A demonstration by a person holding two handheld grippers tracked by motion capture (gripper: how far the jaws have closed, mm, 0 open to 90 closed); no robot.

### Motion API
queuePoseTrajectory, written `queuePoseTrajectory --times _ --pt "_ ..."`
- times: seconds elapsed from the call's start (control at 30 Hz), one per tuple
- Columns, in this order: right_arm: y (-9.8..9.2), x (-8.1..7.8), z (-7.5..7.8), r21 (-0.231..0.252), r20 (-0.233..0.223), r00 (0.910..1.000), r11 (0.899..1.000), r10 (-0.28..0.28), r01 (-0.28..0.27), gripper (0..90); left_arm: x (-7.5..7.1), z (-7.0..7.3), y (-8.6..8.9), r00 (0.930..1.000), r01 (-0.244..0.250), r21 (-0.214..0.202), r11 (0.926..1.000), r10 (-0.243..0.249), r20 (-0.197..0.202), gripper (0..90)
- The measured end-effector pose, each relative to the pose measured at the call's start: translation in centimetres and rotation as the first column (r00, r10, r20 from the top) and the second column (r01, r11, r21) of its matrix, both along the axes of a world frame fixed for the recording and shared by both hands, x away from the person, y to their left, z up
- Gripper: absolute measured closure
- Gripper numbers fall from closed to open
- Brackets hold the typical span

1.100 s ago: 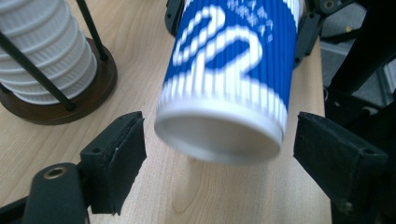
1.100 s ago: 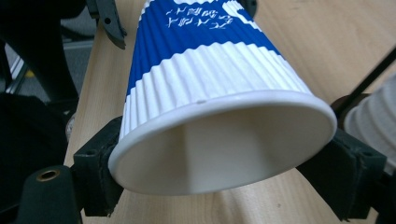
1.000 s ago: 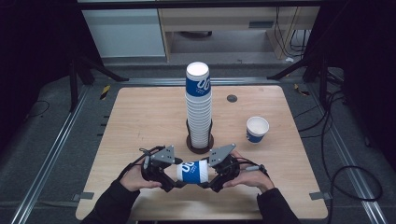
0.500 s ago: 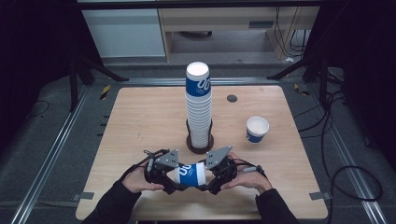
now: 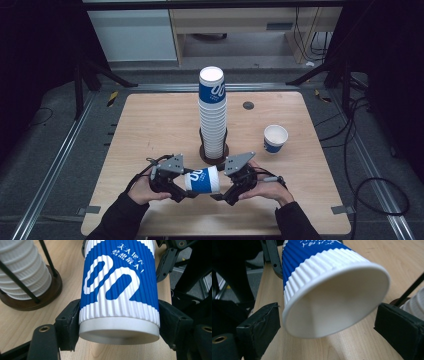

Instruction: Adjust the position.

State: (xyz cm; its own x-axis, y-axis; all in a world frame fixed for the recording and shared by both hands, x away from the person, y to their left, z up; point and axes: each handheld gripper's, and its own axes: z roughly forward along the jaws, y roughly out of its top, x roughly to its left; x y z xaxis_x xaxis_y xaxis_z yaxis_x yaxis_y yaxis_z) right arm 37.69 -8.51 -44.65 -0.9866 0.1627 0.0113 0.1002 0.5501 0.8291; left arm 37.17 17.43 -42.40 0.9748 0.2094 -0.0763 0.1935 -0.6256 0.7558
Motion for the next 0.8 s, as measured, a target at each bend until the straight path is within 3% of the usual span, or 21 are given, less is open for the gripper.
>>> queuePoseTrajectory --times 0.2,0.33,0.47,0.8 --pt "-1.2 0.4 0.9 0.083 -0.02 0.9983 0.995 -0.054 0.056 5.8 0.5 0.6 1.3 0.9992 -0.039 -0.069 0.9969 0.039 0.001 27.0" --pt "-1.6 0.7 1.0 0.124 -0.042 0.9963 0.989 -0.075 0.08 6.1 0.5 1.1 1.9 0.9969 -0.076 -0.137 0.9877 0.078 0.012 27.0" --pt "-1.6 0.8 1.1 0.157 -0.057 0.9953 0.984 -0.078 0.086 6.3 0.5 1.5 2.1 0.9968 -0.078 -0.194 0.9779 0.08 0.001 27.0" --pt "-1.5 0.5 1.7 0.27 -0.106 0.9943 0.962 -0.009 0.037 7.1 -0.3 1.3 0.6 1.0 -0.002 -0.204 0.979 0.0 -0.009 27.0"
